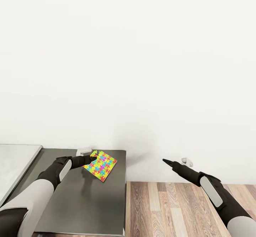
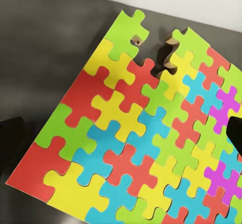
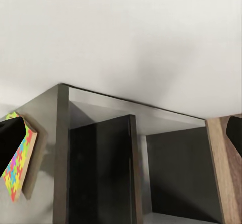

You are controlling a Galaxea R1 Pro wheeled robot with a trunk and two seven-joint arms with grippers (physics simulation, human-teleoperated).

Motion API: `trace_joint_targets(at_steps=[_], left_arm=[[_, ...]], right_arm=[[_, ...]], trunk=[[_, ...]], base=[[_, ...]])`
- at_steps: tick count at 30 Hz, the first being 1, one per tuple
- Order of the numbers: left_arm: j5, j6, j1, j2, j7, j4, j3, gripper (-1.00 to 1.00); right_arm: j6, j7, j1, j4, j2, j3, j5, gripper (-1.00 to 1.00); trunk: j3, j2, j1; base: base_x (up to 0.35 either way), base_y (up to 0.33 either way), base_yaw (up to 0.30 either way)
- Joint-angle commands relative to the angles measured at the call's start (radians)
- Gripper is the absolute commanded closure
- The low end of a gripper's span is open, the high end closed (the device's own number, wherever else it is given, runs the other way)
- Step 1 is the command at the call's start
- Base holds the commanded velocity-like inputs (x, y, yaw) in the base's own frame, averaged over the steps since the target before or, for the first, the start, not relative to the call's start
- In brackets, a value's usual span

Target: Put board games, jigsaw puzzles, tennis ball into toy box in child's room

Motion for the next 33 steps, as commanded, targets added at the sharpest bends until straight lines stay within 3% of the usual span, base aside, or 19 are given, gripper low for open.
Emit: trace_joint_targets(at_steps=[1, 33], left_arm=[[0.009, 0.009, -0.001, 0.0, -0.001, -0.001, 0.002, -1.0], [0.009, 0.009, -0.001, 0.0, -0.001, -0.001, 0.002, -1.0]], right_arm=[[0.004, -0.001, -0.001, 0.0, -0.001, 0.002, -0.006, -1.0], [0.003, 0.001, -0.001, -0.003, -0.001, 0.001, -0.008, -1.0]], trunk=[[-0.002, -0.002, 0.001], [-0.028, -0.002, 0.001]], base=[[0.0, 0.0, 0.0], [0.0, 0.0, 0.0]])
